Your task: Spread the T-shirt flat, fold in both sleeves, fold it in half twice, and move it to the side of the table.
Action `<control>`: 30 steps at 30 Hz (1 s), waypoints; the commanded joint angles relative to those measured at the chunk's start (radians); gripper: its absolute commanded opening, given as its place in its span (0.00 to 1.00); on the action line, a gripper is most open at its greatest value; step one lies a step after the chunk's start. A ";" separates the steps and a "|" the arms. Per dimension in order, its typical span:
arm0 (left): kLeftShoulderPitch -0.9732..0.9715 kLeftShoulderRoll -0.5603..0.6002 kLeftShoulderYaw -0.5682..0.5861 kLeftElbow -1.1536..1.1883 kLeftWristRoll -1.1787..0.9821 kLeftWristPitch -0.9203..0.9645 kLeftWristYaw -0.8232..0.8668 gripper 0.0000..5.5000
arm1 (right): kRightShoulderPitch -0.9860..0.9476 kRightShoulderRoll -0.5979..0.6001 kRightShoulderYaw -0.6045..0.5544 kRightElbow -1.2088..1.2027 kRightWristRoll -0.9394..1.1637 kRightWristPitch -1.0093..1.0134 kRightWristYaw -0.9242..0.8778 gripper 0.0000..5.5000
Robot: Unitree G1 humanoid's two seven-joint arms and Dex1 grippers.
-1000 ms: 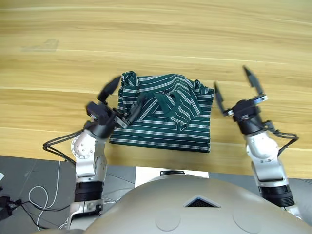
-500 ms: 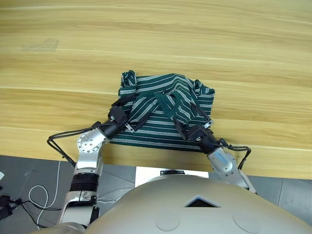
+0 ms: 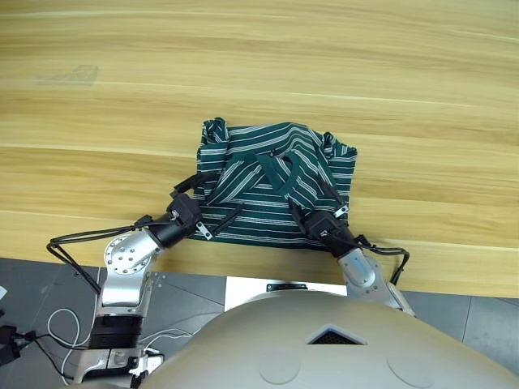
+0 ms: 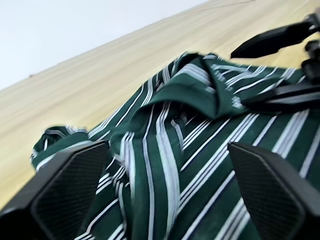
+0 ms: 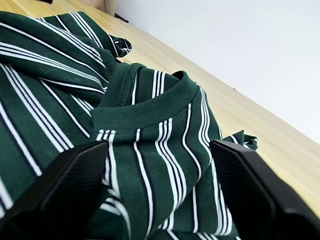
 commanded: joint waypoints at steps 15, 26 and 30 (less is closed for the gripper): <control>-0.013 -0.007 0.014 -0.037 -0.059 0.262 0.065 0.80 | 0.026 0.005 0.009 -0.008 -0.034 -0.026 -0.041 0.68; 0.002 -0.012 0.011 -0.061 -0.071 0.307 0.061 0.75 | 0.024 0.010 0.013 0.007 -0.050 -0.038 -0.060 0.67; 0.006 -0.016 0.009 -0.065 -0.069 0.314 0.065 0.63 | 0.025 0.010 0.017 0.013 -0.057 -0.044 -0.068 0.67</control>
